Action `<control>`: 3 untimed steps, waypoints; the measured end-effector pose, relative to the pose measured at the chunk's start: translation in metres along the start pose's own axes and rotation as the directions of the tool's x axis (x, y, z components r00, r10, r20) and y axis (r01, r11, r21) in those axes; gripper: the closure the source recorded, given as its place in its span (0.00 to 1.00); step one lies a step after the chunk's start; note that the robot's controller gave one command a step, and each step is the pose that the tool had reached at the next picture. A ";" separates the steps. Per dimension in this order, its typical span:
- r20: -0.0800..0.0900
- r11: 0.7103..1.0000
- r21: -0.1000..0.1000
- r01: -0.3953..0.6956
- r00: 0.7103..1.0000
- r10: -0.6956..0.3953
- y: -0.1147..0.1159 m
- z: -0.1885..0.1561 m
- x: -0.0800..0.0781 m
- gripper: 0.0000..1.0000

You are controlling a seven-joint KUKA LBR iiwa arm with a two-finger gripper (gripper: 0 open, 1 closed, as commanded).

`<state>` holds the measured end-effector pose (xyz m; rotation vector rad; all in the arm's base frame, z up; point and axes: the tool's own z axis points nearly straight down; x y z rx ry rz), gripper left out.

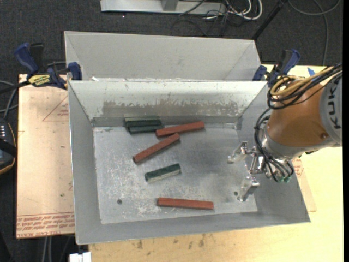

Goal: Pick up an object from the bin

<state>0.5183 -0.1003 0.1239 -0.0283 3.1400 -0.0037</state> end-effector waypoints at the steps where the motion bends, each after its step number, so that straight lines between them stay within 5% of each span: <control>1: 0.000 0.994 -0.004 0.108 0.994 -0.108 0.049 0.014 0.021 0.00; 2: -0.001 0.993 -0.004 0.117 0.993 -0.117 0.058 0.018 0.025 0.00; 3: -0.001 0.993 -0.006 0.115 0.993 -0.115 0.043 0.016 0.028 0.00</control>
Offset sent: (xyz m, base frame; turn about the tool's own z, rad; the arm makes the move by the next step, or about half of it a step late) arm 0.0049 0.0844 -0.0444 -0.0550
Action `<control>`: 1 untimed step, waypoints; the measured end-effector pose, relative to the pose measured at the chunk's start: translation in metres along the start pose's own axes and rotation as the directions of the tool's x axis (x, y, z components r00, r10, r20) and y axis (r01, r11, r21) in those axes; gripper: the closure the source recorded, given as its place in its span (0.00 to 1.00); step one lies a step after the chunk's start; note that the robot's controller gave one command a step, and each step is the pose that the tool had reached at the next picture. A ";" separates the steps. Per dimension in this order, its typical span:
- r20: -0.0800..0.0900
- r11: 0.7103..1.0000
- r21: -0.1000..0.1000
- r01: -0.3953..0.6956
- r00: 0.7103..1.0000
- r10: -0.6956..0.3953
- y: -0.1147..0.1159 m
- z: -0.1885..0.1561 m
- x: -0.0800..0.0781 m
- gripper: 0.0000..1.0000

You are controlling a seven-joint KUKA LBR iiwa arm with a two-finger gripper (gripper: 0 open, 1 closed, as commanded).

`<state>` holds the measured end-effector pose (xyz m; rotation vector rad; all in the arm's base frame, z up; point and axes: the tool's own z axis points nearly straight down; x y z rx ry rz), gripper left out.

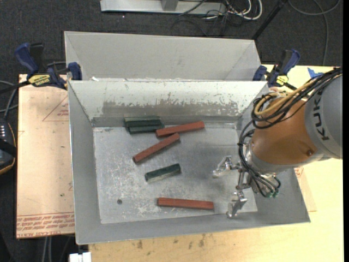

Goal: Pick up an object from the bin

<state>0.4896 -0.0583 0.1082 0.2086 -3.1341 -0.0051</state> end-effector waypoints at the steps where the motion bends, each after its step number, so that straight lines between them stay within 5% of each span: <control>1: 0.000 0.991 0.000 0.137 0.991 -0.137 0.109 0.021 -0.006 1.00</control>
Offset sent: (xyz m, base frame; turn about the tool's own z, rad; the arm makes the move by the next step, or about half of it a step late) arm 0.0000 0.0000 0.0000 0.0000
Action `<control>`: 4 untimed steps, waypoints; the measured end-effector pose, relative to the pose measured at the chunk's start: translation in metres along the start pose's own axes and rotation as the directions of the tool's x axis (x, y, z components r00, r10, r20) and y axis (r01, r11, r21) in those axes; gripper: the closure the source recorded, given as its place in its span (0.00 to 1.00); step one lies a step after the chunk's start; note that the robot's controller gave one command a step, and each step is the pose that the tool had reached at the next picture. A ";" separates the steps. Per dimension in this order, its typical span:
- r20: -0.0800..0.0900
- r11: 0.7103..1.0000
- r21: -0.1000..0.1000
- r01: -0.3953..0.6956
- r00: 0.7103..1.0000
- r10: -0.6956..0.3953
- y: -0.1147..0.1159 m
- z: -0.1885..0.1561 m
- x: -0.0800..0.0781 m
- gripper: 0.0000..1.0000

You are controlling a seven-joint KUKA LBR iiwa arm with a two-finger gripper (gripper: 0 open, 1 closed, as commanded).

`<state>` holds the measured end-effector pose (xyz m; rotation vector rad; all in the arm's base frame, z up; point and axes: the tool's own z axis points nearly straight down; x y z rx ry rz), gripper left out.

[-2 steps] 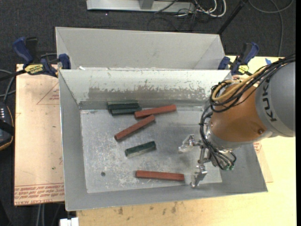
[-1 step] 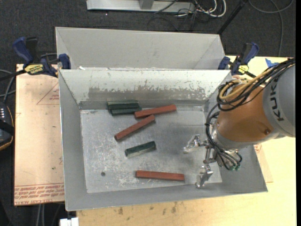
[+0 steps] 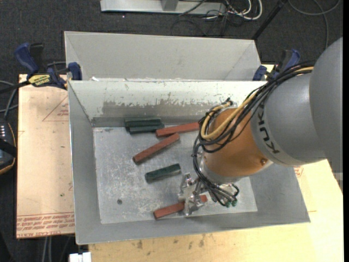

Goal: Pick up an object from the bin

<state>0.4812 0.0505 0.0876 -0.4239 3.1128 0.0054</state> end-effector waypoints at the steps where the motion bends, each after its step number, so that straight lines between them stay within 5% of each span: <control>1: 0.000 1.000 0.000 0.000 1.000 0.000 0.000 0.000 0.000 1.00; 3: 0.001 1.000 0.002 -0.021 1.000 0.021 -0.002 -0.039 -0.008 1.00; 4: 0.002 0.992 0.003 0.128 0.992 -0.128 -0.055 -0.094 -0.022 1.00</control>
Offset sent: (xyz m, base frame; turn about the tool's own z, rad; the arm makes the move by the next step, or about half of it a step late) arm 0.0075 -0.0003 0.0350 0.0222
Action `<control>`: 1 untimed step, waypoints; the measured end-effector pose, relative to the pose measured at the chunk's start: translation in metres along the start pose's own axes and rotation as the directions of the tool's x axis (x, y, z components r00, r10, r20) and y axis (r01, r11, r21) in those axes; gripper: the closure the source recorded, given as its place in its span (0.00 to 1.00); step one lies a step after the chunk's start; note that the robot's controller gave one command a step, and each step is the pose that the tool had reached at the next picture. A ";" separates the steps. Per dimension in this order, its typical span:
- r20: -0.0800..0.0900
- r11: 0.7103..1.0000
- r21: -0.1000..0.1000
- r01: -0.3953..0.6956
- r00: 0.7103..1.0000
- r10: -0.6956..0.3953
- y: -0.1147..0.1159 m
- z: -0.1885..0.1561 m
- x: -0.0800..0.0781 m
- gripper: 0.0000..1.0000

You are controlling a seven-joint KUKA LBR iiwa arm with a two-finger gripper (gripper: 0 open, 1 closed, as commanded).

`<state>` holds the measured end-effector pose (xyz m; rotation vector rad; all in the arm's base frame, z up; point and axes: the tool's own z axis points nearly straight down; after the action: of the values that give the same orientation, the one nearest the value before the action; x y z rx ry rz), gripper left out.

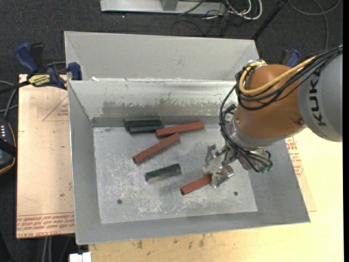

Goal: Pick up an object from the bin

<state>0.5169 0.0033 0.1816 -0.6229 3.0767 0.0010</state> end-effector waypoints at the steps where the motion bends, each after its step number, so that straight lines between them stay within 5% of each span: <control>1: 0.000 1.000 0.000 0.000 1.000 0.000 0.000 0.000 0.000 1.00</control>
Offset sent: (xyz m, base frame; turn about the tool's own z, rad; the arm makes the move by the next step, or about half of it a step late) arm 0.0083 -0.0009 0.0600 -0.0204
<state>0.5169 0.0034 0.1817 -0.6235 3.0766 0.0010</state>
